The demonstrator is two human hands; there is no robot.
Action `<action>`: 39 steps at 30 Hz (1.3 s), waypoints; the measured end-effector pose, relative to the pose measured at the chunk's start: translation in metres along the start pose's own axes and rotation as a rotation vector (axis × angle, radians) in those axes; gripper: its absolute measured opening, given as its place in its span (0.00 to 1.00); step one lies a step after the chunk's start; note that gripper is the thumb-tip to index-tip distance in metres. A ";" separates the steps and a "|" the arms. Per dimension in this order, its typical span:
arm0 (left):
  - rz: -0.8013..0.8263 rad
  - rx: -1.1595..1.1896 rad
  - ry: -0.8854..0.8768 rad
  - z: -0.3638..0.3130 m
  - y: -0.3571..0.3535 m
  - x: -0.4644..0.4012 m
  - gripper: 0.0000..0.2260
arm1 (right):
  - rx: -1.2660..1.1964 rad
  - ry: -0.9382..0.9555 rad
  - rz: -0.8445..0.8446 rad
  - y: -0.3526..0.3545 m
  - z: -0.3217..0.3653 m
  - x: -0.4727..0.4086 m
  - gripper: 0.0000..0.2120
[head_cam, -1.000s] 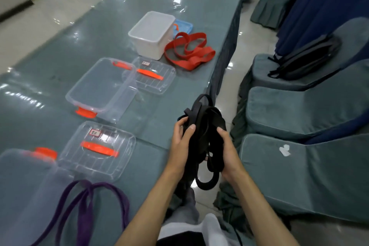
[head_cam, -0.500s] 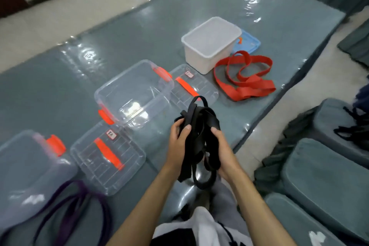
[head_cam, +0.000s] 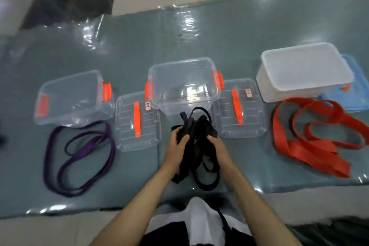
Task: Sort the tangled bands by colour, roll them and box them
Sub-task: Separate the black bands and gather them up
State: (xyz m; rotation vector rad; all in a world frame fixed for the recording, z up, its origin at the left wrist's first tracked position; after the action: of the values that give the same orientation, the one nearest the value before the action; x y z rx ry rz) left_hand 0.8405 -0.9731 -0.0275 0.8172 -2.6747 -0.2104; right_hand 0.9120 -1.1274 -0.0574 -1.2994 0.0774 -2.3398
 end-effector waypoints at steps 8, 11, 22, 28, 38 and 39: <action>0.034 -0.461 0.043 0.039 0.004 0.023 0.25 | 0.968 0.150 -0.216 0.053 0.003 -0.017 0.38; 0.028 -0.688 0.090 0.036 0.009 0.028 0.27 | 1.130 0.246 -0.209 0.054 0.008 -0.008 0.39; 0.059 -0.832 0.103 0.022 0.047 0.058 0.35 | 1.493 0.537 -0.159 0.012 0.020 0.024 0.37; 0.132 -1.031 -0.017 0.030 0.080 0.082 0.27 | 1.585 0.655 -0.041 -0.051 0.003 0.041 0.32; 0.031 -1.062 0.018 0.075 0.227 0.139 0.23 | 1.836 0.685 0.062 -0.218 -0.072 0.060 0.21; 0.008 -1.041 0.035 0.084 0.251 0.152 0.22 | 1.860 0.694 0.081 -0.243 -0.086 0.063 0.21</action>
State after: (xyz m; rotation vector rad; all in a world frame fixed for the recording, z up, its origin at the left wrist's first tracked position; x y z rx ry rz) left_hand 0.5631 -0.8487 -0.0057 0.4325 -2.0579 -1.3940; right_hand 0.7248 -0.9514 0.0095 0.4138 -1.3646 -1.4798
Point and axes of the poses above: each hand's wrist, its own x-axis away from the middle knuckle, its own y-axis out of the back of the hand, z = x × y, the point moved 8 cm from there along -x, towards the middle knuckle, and after that the axes turned 13 degrees about -y, right-handed, at the moved point
